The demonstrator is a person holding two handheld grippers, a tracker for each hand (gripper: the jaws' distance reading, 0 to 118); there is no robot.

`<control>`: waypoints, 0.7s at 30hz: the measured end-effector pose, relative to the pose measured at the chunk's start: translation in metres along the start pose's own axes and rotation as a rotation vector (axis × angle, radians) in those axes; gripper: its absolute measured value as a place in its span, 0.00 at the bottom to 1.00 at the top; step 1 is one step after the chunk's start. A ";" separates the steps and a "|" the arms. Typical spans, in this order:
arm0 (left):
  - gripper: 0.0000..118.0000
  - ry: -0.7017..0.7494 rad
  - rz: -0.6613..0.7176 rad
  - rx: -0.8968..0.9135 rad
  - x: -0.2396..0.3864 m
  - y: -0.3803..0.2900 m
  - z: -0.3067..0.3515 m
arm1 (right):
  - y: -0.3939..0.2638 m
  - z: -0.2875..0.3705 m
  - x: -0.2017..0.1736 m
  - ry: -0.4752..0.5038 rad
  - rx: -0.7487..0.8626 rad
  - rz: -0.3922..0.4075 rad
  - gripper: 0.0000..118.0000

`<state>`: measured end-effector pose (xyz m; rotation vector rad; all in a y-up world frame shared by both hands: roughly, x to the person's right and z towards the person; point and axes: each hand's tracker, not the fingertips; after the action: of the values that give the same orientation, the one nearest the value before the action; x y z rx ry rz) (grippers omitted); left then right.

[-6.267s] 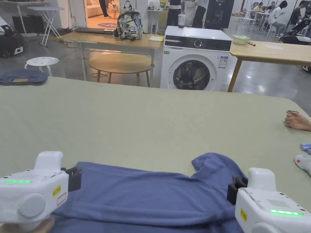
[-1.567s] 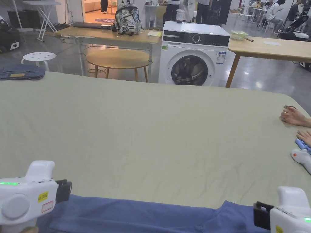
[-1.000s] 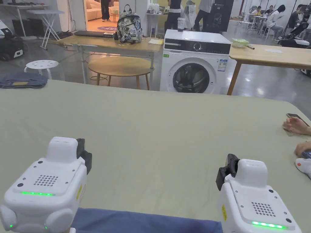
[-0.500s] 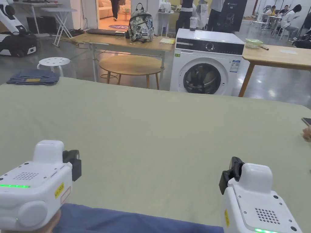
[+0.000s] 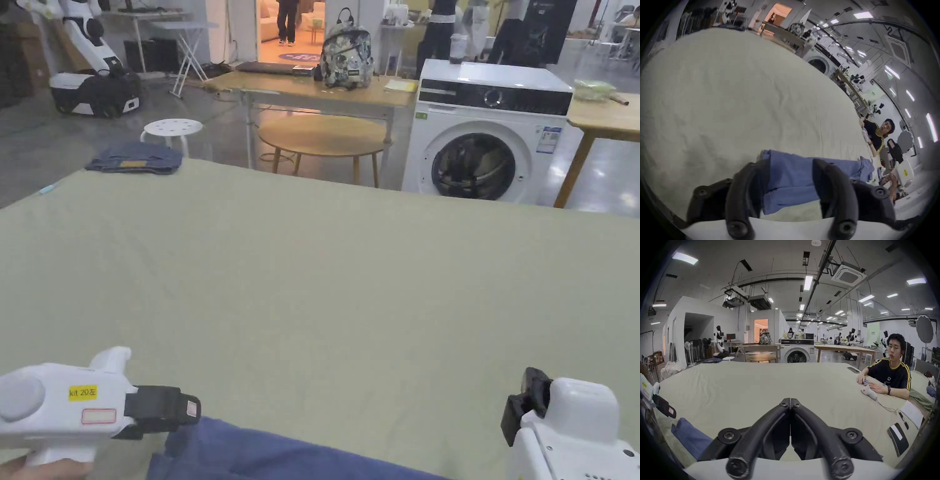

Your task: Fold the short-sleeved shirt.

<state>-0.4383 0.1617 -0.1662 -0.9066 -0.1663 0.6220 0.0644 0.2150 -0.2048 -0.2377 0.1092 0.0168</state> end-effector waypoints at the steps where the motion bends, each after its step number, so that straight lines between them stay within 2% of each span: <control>1: 0.54 -0.034 0.015 -0.021 -0.005 0.002 0.000 | -0.001 -0.001 0.000 0.002 -0.005 0.002 0.00; 3: 0.66 -0.078 0.059 -0.059 -0.023 0.007 -0.004 | -0.004 -0.001 -0.001 0.006 -0.018 0.007 0.00; 4: 0.68 -0.074 0.080 -0.078 -0.033 0.009 -0.007 | -0.005 -0.001 -0.001 0.009 -0.023 0.008 0.00; 9: 0.68 -0.114 0.146 -0.195 -0.053 0.001 -0.016 | -0.008 -0.001 -0.001 0.010 -0.036 0.023 0.00; 10: 0.68 -0.145 0.176 -0.232 -0.058 -0.003 -0.022 | -0.009 -0.002 0.000 0.011 -0.039 0.025 0.00; 13: 0.69 -0.270 0.210 -0.160 -0.058 -0.013 -0.024 | -0.012 -0.002 0.000 0.008 -0.046 0.027 0.00; 17: 0.67 -0.418 0.283 -0.200 -0.057 -0.027 -0.041 | -0.017 -0.005 0.000 0.008 -0.065 0.014 0.00; 18: 0.64 -0.444 0.299 -0.203 -0.053 -0.031 -0.047 | -0.018 -0.006 0.000 0.008 -0.072 0.011 0.00; 19: 0.53 -0.458 0.304 -0.202 -0.050 -0.034 -0.053 | -0.019 -0.006 0.000 0.008 -0.077 0.008 0.00; 21: 0.20 -0.427 0.277 -0.205 -0.042 -0.036 -0.063 | -0.020 -0.006 0.000 0.009 -0.084 0.006 0.00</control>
<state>-0.4323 0.0778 -0.1719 -0.9933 -0.5000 1.0688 0.0641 0.1940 -0.2063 -0.3215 0.1184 0.0261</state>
